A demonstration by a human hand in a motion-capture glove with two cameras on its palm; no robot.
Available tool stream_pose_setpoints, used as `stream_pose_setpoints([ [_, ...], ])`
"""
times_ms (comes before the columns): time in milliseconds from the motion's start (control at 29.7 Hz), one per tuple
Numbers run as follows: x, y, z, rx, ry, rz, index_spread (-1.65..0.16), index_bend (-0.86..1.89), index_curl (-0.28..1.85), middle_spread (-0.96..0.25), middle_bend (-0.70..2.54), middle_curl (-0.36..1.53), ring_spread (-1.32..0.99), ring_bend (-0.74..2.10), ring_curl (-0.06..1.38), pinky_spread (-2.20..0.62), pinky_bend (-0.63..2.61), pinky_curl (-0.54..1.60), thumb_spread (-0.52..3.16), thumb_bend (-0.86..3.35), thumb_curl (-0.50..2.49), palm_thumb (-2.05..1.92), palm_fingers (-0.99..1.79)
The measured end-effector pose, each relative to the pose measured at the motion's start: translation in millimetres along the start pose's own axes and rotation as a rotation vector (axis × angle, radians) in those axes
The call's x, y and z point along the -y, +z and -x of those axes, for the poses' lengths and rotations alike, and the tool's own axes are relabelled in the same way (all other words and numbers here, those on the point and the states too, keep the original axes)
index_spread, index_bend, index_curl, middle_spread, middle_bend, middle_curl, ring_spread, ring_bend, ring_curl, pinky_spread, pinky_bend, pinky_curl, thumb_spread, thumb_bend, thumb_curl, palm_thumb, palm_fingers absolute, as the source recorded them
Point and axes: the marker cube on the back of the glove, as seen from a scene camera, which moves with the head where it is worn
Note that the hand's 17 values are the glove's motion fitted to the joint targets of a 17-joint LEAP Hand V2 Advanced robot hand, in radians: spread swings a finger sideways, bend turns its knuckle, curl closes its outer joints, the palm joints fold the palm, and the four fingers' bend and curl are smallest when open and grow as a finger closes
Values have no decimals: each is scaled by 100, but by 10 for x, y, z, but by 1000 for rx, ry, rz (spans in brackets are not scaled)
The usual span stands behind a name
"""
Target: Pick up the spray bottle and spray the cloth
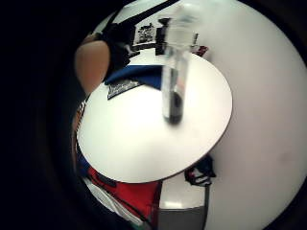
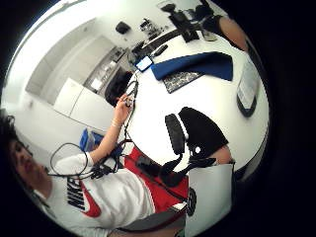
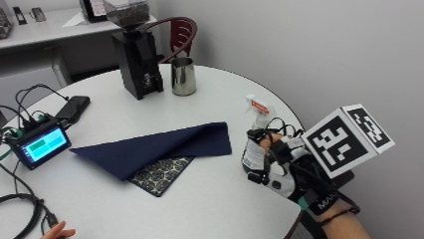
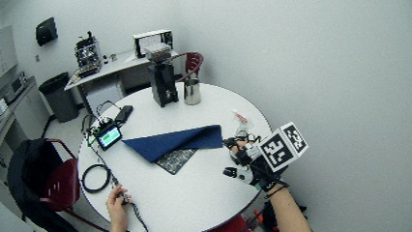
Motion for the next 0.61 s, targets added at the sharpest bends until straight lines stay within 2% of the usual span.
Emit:
stream_pose_setpoints([
  [270, 17, -65, -519, 189, 120, -117, -37, 14, 25, -6, 27, 34, 1, 33, 31, 20, 29, 31, 118, 8, 30, 66, 68],
  [472, 101, 265, -788, 512, 258, -89, -37, 13, 26, -6, 25, 35, 0, 34, 32, 20, 28, 32, 118, 5, 31, 67, 69],
  [607, 160, 479, -902, 628, 294, -64, -36, 11, 25, -6, 26, 36, 0, 34, 33, 20, 29, 32, 118, 3, 31, 67, 70],
])
